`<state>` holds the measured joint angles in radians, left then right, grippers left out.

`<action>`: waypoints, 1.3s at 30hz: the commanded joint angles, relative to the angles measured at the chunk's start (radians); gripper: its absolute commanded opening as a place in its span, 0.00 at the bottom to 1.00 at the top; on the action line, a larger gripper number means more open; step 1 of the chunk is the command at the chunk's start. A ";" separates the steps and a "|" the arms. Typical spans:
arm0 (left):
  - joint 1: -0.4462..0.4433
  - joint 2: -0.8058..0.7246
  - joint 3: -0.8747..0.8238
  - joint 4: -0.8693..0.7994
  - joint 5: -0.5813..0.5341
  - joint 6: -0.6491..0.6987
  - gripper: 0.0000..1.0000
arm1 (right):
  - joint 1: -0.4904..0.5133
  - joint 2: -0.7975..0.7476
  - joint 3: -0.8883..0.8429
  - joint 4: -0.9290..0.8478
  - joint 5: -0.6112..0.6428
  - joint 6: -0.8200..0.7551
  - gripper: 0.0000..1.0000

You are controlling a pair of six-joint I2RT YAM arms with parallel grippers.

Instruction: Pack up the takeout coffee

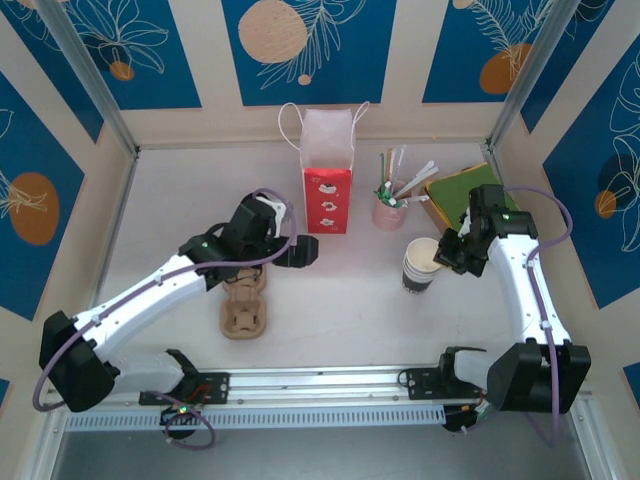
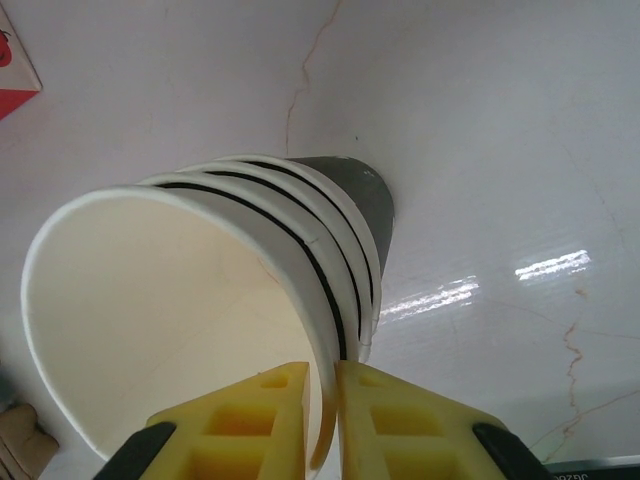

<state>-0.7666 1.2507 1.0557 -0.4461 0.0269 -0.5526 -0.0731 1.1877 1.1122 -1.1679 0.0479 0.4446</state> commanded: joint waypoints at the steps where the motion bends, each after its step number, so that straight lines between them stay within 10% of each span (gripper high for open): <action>1: -0.027 0.032 0.057 0.055 0.051 -0.023 1.00 | 0.004 0.010 0.000 -0.008 -0.016 -0.015 0.16; 21: -0.135 0.240 0.211 0.071 0.090 -0.013 1.00 | 0.010 0.023 0.053 -0.034 0.035 -0.028 0.21; 39: -0.142 0.330 0.218 0.311 0.303 -0.224 1.00 | -0.002 -0.043 0.040 -0.041 0.014 -0.027 0.02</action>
<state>-0.8997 1.5410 1.2530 -0.2310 0.2260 -0.6868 -0.0696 1.1851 1.1408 -1.1774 0.0811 0.4194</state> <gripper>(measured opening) 0.998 0.052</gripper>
